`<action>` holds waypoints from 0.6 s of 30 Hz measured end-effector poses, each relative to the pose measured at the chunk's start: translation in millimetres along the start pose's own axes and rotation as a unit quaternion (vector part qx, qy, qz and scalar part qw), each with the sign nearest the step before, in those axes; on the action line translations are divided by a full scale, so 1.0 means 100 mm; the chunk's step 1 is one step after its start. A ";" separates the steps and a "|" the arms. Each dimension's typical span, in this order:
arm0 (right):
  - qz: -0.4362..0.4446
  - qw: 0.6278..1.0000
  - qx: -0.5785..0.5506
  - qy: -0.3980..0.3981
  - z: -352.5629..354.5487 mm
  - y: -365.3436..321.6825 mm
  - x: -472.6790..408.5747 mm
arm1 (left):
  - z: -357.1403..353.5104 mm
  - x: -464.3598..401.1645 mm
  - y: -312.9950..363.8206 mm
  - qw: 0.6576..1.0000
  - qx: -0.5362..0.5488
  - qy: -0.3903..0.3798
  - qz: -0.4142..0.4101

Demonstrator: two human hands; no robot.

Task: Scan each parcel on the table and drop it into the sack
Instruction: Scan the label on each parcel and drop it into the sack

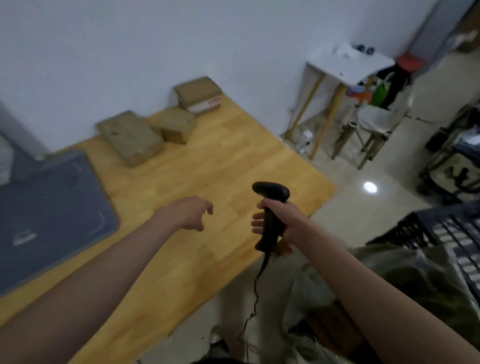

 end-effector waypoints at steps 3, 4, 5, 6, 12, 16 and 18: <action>0.021 0.999 -0.003 -0.036 -0.36 -0.37 -0.03 | 0.30 0.15 -0.39 0.999 0.037 0.024 0.030; 0.028 0.998 -0.003 -0.047 -0.47 -0.48 -0.03 | 0.37 0.19 -0.52 0.998 0.047 0.032 0.040; 0.034 0.998 -0.001 -0.057 -0.57 -0.57 -0.03 | 0.44 0.22 -0.63 0.996 0.056 0.039 0.051; 0.040 0.997 0.002 -0.066 -0.66 -0.67 -0.05 | 0.50 0.25 -0.75 0.995 0.067 0.045 0.062; 0.071 0.991 0.035 -0.112 -1.02 -1.16 -0.29 | 0.74 0.26 -1.19 0.984 0.116 0.069 0.117; 0.075 0.988 0.040 -0.126 -1.20 -1.52 -0.59 | 0.87 0.12 -1.40 0.977 0.145 0.074 0.139; 0.081 0.986 0.048 -0.136 -1.31 -1.74 -0.78 | 0.97 0.02 -1.52 0.972 0.158 0.084 0.152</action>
Point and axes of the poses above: each hand's wrist, its own x-axis away from the middle knuckle, its own z-axis out of the back of the hand, y = z × x, the point moved 1 cm from there along -x, towards the middle knuckle, and after that the axes turned 13 degrees about x, right-handed, at the moved point
